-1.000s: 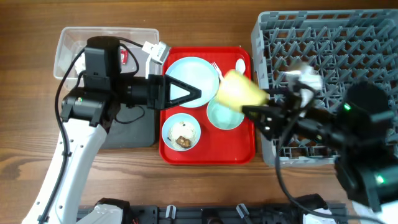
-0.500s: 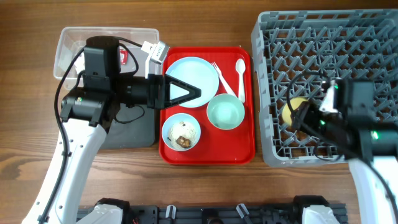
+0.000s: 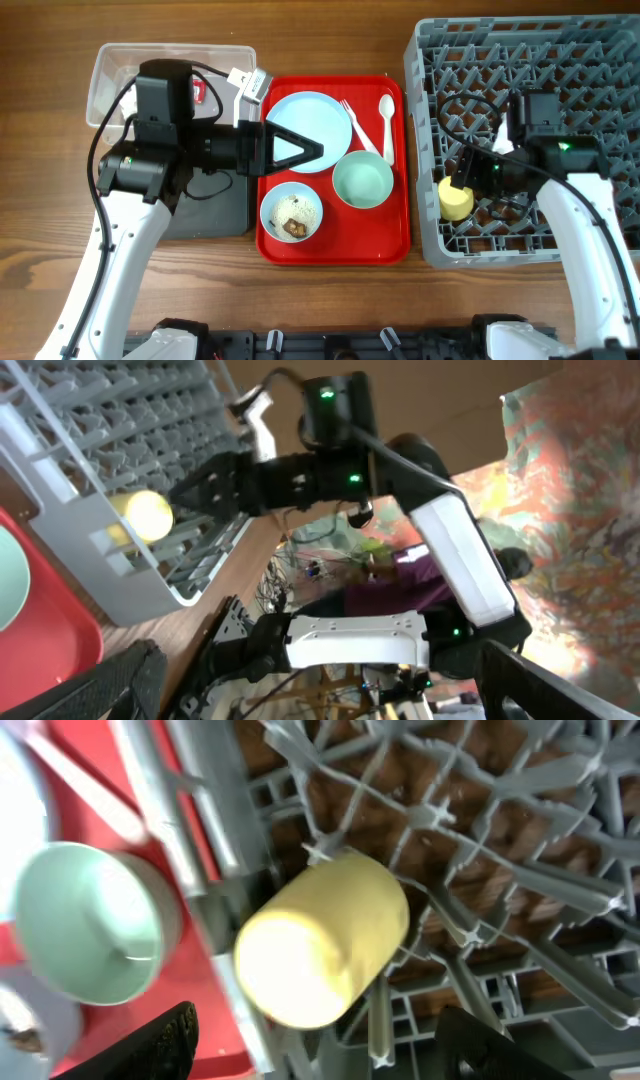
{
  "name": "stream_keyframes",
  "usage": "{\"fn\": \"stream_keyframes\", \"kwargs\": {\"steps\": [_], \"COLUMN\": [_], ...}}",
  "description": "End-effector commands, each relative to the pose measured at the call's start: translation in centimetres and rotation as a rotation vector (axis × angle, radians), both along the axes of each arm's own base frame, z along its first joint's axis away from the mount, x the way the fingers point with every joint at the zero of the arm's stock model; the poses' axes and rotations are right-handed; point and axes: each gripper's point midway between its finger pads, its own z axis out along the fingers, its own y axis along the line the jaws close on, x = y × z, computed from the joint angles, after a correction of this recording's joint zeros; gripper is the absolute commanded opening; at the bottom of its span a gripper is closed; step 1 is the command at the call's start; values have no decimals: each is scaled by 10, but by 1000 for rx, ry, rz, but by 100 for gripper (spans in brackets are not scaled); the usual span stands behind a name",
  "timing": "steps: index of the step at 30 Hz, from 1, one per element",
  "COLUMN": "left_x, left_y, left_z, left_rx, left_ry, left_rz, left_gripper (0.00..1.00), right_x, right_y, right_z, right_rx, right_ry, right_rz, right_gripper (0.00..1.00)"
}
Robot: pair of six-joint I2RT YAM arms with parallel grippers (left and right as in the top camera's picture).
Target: Sort waste into correct bins and load items into the dishwasher rack
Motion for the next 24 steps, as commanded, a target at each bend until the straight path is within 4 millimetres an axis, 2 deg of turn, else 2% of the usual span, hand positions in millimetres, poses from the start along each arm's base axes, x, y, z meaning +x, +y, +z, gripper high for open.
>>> {"fn": "stream_keyframes", "kwargs": {"steps": [1, 3, 5, 7, 10, 14, 17, 19, 21, 23, 24], "left_x": [3, 8, 15, 22, 19, 11, 1, -3, 1, 5, 6], "left_y": [3, 5, 8, 13, 27, 32, 17, 11, 11, 6, 5], "left_z": [-8, -20, -40, -72, -120, -150, -174, -205, -227, -256, -265], "left_rx": [43, 100, 207, 397, 752, 1064, 1149, 1233, 1303, 1361, 1377], "left_ry": [-25, 7, 31, 52, 21, -74, -65, -28, -27, -1, 8], "left_rz": [31, 78, 151, 247, 364, 461, 445, 449, 461, 448, 440], "left_gripper": [100, 99, 95, 91, 85, 80, 74, 66, 60, 46, 44], "right_x": [9, 5, -2, -11, -23, -27, -27, -27, -27, -27, -27], "right_y": [11, 22, 31, 40, 53, 58, 58, 58, 58, 58, 58], "right_z": [66, 96, 127, 155, 182, 189, 189, 188, 188, 188, 188], "right_rx": [53, 90, 127, 160, 217, 247, 250, 251, 250, 250, 251], "right_ry": [-237, -366, -499, -619, -731, -755, -752, -750, -750, -749, -748], "right_rz": [49, 123, 160, 195, 252, 266, 268, 268, 268, 268, 267], "right_gripper": [77, 77, 77, 78, 78, 78, 78, 78, 78, 78, 78]}}
